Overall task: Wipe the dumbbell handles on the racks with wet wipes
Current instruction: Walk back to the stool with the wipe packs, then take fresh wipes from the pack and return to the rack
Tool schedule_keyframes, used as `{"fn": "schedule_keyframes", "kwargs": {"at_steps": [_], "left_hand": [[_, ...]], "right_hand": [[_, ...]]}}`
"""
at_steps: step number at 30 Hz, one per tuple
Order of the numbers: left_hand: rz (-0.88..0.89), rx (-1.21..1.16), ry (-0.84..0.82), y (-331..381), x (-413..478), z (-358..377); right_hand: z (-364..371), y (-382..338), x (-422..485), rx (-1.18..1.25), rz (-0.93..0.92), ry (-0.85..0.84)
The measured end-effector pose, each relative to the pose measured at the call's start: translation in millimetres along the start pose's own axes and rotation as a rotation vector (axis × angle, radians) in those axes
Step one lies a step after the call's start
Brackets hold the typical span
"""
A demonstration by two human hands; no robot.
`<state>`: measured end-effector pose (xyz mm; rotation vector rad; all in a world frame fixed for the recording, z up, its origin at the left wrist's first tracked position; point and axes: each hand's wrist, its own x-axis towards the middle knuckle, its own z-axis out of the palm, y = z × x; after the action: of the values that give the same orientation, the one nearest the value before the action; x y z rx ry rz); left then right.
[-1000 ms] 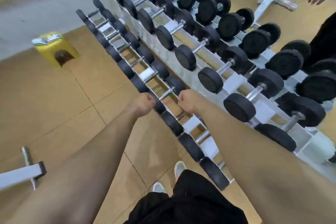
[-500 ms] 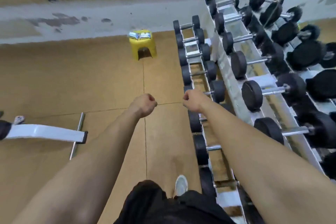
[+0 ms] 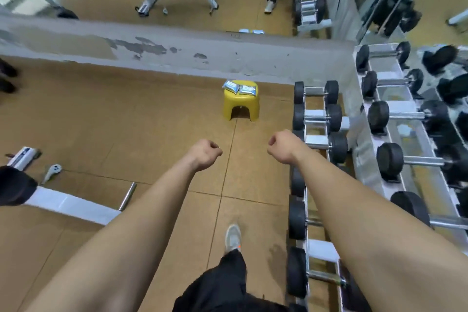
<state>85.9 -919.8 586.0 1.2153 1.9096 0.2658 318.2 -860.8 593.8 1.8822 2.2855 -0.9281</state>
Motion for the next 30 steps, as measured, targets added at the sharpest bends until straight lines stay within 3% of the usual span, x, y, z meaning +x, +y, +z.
{"fn": "schedule_keyframes", "kwargs": {"at_steps": [9,20,30], "left_hand": [[-0.002,0.066,-0.022,118,200,-78],[-0.084,0.129,-0.081,247,454,-86],[-0.202,0.119,-0.205,258,675,-55]], "right_hand": [[-103,-19,203,0.018,-0.029,-0.011],[-195,52,488,0.044,0.011,-0.121],[-160,125,708,0.064,0.195,-0.347]]}}
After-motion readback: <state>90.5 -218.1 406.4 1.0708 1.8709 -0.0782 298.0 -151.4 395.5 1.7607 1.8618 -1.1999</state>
